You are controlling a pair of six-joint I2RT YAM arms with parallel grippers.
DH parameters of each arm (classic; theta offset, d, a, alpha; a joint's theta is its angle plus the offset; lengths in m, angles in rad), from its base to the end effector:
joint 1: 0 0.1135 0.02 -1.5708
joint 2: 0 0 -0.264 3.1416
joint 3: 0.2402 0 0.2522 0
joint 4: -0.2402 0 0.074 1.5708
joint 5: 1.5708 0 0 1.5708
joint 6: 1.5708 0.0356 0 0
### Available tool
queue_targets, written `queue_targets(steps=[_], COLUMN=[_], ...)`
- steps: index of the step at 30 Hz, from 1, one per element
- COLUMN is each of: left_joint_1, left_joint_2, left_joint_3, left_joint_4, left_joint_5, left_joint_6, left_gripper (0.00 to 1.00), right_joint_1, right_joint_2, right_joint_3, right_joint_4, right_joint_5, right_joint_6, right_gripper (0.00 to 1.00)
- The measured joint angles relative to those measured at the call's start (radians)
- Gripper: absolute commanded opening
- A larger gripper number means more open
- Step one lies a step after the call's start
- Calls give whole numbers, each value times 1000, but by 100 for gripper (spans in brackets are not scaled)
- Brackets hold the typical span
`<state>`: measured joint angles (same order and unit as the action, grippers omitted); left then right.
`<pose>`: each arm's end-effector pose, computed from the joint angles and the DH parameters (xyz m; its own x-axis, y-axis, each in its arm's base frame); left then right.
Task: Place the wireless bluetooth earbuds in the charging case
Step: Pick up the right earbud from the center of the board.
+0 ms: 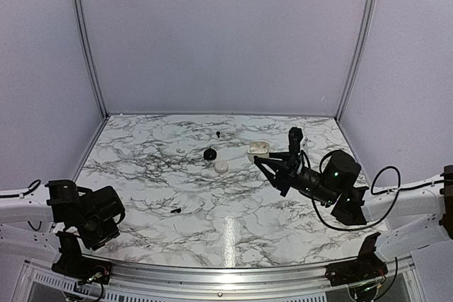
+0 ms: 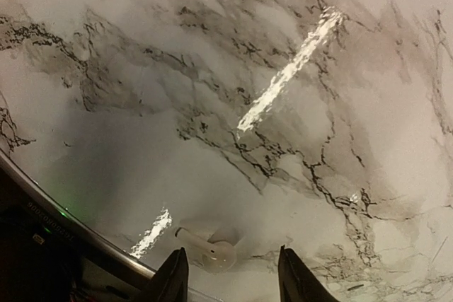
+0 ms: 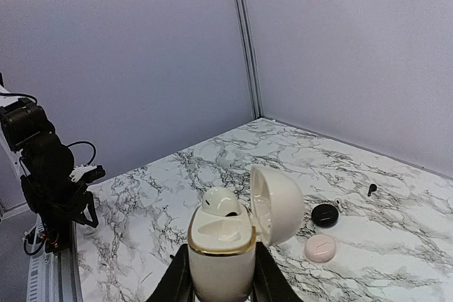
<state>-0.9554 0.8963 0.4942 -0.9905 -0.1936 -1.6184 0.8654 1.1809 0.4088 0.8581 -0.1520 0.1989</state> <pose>0.0768 -0.0968 0.1718 -0.7537 -0.6319 -0.1807 -0.6047 0.7744 -0.1861 0.1553 0.1906 0.2392 -0.1134 0.1680 -0.9792 -0.8446 0.5027 0.1841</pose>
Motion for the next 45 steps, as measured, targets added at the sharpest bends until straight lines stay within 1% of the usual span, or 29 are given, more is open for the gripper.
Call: queue_targets(steps=[9,19,22,25,29,34,37,40,45], left_joint_1=[12,33,38,40,45,52,74,119,160], left_joint_2=[66,97,152,269,421,493,530,601,739], left_joint_3=[-36,-53,-31,33,158,307,370,415,492], left_joint_4=[37,121,134,163,221,321,391,477,547], left_joint_5=[59,66,62,45,20,2,3,26,59], left_joint_6=[1,20,64,144,255,322,313,276,227], left_gripper=[37,19,14,9,8,11,11,12,14], right_joint_1=[0,0,0,0,0,0,0,0,0], right_joint_2=[0,0,0,-1,-3,-13,-21,-31,-72], right_joint_3=[0,-2,-2,-2,-2,-2,-2,-2,-2], right_joint_4=[0,2,1,1,-4,-11,-18,-31,-69], right_joint_5=[0,1,1,0,0,1,1,4,8], right_joint_6=[8,15,14,14,11,10,10,10,8], right_gripper=[0,0,0,0,0,0,0,0,0])
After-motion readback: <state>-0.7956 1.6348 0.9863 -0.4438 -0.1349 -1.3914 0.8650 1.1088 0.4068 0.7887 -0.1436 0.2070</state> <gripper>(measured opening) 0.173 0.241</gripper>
